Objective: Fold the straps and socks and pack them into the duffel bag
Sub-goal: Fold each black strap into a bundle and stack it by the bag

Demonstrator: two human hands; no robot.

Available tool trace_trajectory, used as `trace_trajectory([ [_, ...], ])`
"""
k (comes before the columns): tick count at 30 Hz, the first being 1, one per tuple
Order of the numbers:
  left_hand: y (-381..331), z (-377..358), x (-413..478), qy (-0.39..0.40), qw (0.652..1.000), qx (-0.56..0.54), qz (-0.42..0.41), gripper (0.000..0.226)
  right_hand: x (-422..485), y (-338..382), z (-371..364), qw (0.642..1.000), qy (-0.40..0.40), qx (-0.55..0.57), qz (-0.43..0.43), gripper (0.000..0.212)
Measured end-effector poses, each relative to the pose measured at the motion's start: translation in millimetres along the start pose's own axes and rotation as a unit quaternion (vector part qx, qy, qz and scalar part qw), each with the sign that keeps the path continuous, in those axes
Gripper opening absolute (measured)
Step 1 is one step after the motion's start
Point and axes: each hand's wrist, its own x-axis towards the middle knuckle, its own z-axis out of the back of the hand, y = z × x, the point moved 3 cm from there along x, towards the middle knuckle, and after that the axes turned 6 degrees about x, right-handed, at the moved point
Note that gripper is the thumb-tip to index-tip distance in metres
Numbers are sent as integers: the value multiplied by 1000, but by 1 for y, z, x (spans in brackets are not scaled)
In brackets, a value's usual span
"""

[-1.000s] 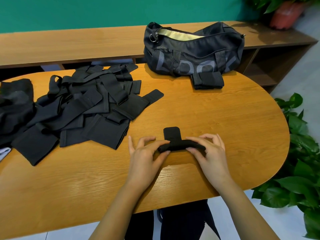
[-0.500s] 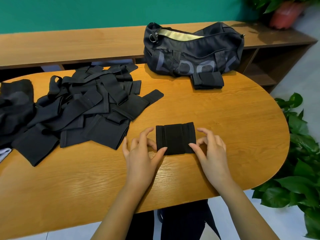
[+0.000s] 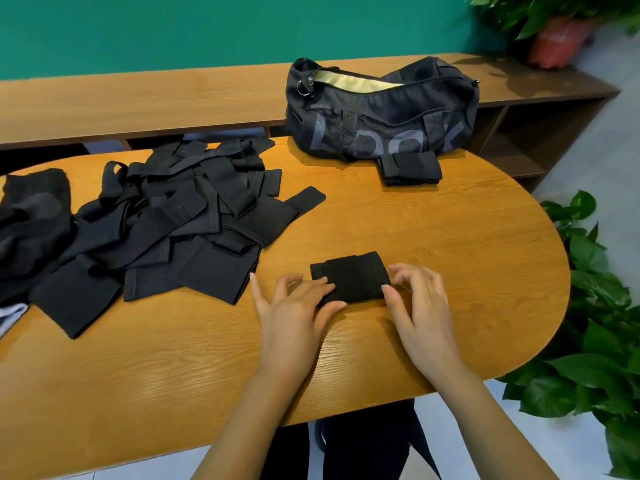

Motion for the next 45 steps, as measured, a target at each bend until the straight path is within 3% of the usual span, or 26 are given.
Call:
trace_trajectory([
  [4,-5,3,14,-11,1000,15,20,53,-1,5,-5,992,40,-83,89,37],
  [10,-5,3,40,1,998,59,-9,55,14,16,-18,941,109,-272,169,55],
  [14,14,6,54,-27,997,75,22,61,48,13,-12,949,67,-278,131,56],
  [18,46,-5,70,15,987,150,54,70,111,-4,13,942,19,-330,53,60],
  [23,60,-18,73,35,975,208,65,78,181,-33,24,916,38,-400,-6,67],
  [32,61,-20,74,-3,970,236,60,60,203,-60,12,910,96,-403,-30,65],
  [36,61,-20,73,-17,968,243,53,59,202,-60,11,930,104,-351,-34,58],
  [45,61,-18,71,-23,974,218,48,58,182,-36,-1,935,106,-337,34,52],
])
